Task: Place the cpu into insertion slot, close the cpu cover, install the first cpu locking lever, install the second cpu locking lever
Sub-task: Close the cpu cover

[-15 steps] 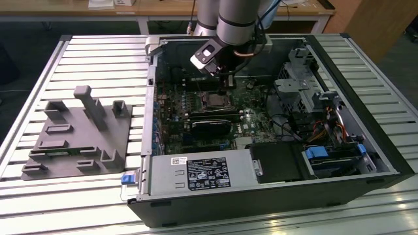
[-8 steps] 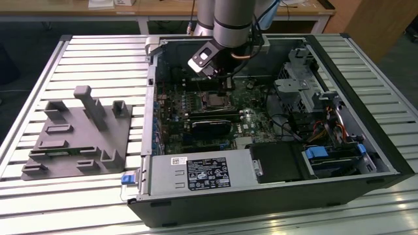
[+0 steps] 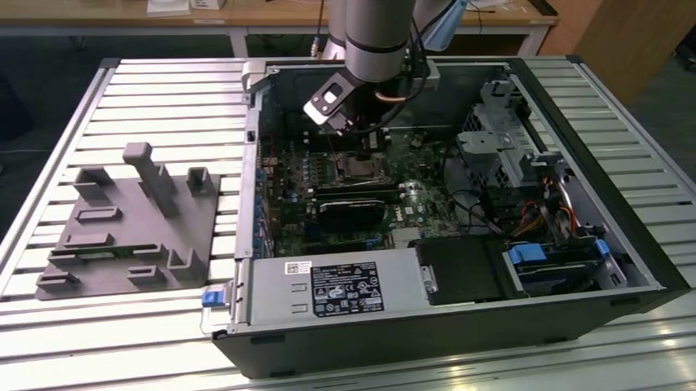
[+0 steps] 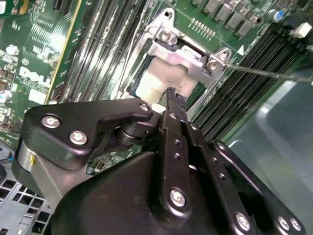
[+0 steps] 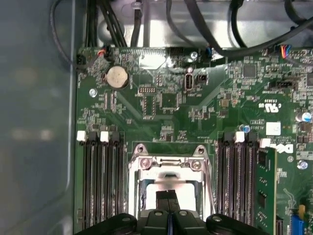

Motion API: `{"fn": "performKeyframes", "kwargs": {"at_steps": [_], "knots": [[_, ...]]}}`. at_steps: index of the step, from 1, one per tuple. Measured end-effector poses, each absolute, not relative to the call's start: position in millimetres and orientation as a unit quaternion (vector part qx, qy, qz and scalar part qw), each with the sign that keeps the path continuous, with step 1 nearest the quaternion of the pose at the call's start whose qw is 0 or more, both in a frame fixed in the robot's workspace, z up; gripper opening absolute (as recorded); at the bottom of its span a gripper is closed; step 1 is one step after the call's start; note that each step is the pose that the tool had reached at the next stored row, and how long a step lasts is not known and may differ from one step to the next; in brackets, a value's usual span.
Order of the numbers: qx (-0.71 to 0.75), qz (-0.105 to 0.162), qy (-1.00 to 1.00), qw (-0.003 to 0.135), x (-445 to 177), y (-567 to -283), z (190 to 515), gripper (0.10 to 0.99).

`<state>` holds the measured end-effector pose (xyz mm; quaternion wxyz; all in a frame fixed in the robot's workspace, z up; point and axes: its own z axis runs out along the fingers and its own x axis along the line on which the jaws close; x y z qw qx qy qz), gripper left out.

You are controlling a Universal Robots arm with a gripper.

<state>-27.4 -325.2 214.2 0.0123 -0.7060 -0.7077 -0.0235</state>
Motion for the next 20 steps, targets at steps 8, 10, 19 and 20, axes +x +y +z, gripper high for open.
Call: {"fn": "performKeyframes", "kwargs": {"at_steps": [8,10,19,20], "knots": [[-0.706,-0.025,-0.708,0.011,-29.9,-325.2,214.1,0.106],[-0.703,-0.024,-0.710,0.012,-30.0,-325.2,214.1,0.106],[-0.654,-0.021,-0.756,0.010,-29.9,-325.2,213.7,0.106],[-0.648,-0.020,-0.761,0.010,-29.9,-325.2,213.6,0.106]]}}
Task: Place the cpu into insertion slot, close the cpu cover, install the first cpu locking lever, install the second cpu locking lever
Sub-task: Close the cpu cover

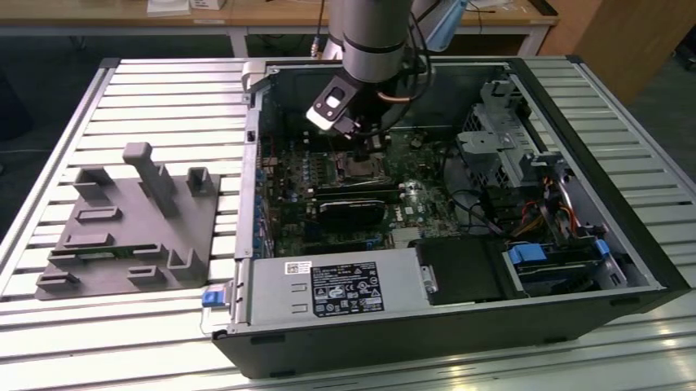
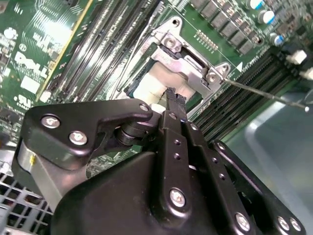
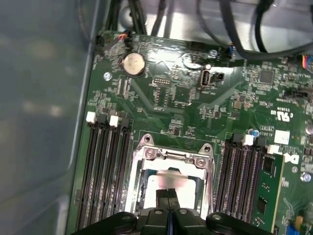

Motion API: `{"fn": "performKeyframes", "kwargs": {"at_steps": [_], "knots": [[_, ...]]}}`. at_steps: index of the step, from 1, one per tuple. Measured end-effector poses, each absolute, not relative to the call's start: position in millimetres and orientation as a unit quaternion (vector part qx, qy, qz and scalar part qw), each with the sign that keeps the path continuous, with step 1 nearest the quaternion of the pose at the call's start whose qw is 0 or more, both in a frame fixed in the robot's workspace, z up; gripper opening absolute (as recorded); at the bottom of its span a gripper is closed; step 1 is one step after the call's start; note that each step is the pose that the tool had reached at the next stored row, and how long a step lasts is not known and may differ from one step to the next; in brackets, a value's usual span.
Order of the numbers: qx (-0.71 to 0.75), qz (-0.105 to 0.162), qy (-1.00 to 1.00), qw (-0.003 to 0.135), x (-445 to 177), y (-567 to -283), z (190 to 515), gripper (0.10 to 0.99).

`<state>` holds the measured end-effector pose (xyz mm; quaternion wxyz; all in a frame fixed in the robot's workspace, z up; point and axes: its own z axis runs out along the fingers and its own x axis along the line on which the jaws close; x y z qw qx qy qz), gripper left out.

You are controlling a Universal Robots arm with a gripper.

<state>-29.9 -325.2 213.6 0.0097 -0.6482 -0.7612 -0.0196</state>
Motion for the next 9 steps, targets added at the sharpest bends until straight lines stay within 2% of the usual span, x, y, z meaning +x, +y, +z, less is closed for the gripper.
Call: {"fn": "performKeyframes", "kwargs": {"at_steps": [9], "knots": [[-0.591,-0.011,-0.807,0.004,-29.9,-325.2,213.5,0.106]]}}
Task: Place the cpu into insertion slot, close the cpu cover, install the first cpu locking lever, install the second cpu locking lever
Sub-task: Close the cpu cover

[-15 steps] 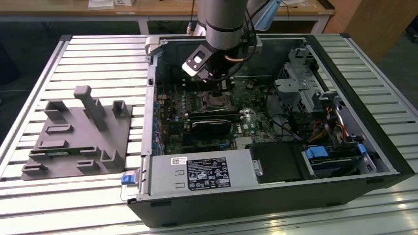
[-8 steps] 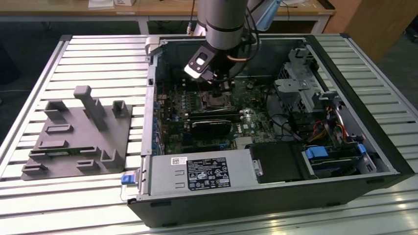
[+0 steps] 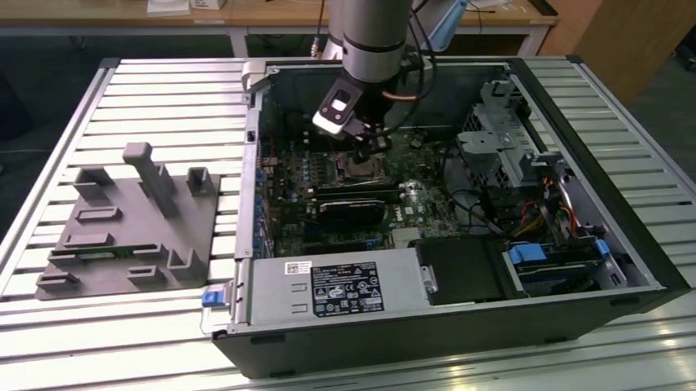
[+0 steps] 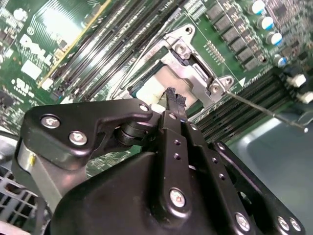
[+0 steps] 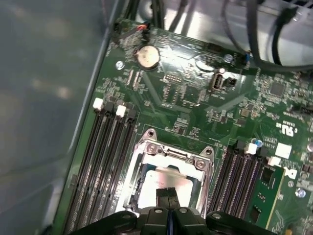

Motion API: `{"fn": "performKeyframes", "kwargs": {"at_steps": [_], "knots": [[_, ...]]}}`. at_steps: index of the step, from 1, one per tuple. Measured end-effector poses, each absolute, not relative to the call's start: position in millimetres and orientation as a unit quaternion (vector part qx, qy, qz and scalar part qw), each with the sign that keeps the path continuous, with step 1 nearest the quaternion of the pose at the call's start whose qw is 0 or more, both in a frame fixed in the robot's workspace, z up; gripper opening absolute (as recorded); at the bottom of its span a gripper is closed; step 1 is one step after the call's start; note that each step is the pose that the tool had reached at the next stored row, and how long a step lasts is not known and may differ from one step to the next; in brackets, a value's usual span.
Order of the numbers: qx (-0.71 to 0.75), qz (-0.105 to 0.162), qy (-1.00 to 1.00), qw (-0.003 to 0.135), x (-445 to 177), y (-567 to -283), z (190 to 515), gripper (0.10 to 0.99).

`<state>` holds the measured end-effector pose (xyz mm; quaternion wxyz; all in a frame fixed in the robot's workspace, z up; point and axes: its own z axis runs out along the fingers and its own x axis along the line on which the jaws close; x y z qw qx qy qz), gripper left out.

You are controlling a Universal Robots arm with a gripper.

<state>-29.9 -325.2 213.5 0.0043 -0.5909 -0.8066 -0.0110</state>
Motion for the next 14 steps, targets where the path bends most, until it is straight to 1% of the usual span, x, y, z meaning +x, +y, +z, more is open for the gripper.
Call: {"fn": "performKeyframes", "kwargs": {"at_steps": [14], "knots": [[-0.484,-0.006,-0.875,0.003,-29.9,-325.2,213.1,0.106]]}}
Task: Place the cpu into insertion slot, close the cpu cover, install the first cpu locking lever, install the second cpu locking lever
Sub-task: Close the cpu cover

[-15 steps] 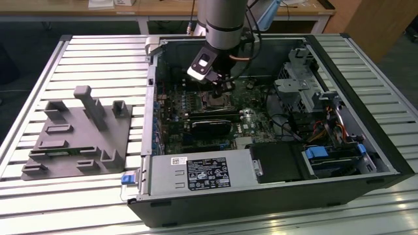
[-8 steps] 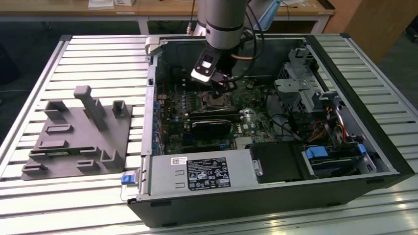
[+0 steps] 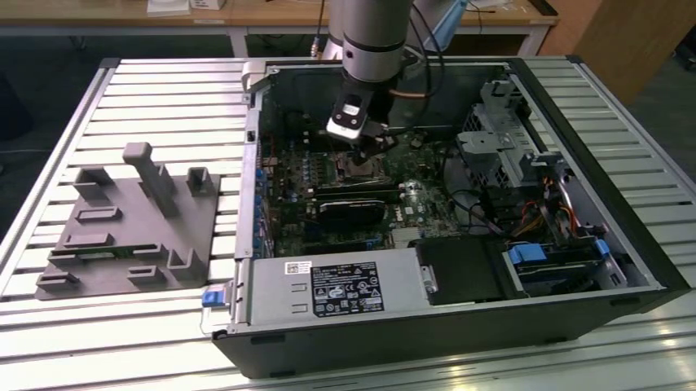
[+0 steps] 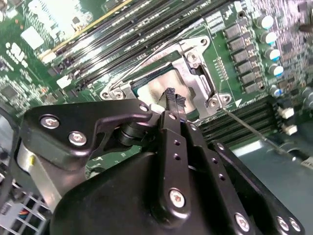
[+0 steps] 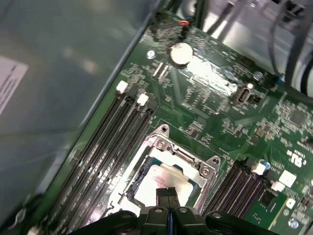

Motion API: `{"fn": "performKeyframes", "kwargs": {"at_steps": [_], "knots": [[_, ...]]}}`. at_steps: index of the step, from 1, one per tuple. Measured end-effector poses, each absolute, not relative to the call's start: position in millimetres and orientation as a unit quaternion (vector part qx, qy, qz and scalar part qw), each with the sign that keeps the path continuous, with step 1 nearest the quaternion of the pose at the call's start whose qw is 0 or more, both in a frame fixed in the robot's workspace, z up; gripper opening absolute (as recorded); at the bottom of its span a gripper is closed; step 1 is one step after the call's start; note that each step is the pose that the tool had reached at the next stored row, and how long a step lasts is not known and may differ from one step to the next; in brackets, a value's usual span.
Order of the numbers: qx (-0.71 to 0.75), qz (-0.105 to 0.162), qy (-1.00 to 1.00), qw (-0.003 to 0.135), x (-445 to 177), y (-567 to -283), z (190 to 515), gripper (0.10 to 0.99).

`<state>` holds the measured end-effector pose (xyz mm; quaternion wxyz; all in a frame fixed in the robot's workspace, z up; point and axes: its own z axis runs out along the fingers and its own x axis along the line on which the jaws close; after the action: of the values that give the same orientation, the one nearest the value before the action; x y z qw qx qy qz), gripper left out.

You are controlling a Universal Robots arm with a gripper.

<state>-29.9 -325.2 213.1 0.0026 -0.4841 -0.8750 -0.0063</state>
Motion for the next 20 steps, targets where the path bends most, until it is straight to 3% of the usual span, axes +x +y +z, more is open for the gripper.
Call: {"fn": "performKeyframes", "kwargs": {"at_steps": [20], "knots": [[-0.317,-0.005,-0.948,0.003,-29.9,-325.2,212.2,0.106]]}}
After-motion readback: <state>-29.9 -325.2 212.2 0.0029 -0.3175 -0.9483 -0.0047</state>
